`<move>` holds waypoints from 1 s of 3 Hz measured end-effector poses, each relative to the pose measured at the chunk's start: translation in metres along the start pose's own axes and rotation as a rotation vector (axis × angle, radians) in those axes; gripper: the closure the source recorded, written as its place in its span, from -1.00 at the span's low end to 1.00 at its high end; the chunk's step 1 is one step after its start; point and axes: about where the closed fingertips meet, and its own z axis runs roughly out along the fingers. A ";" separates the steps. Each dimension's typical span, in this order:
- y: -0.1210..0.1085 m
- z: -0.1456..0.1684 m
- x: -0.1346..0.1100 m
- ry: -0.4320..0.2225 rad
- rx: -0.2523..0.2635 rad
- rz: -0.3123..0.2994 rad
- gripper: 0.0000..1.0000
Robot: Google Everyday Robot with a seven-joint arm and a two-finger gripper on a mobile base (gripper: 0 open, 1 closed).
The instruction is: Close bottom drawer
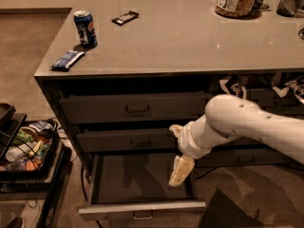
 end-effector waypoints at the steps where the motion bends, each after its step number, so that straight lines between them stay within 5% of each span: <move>1: 0.003 0.042 0.010 -0.024 -0.021 0.032 -1.00; 3: 0.004 0.069 0.019 -0.055 0.029 0.058 -1.00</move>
Offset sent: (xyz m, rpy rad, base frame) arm 0.0023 0.0183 -0.1004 0.0956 -0.0260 -0.1094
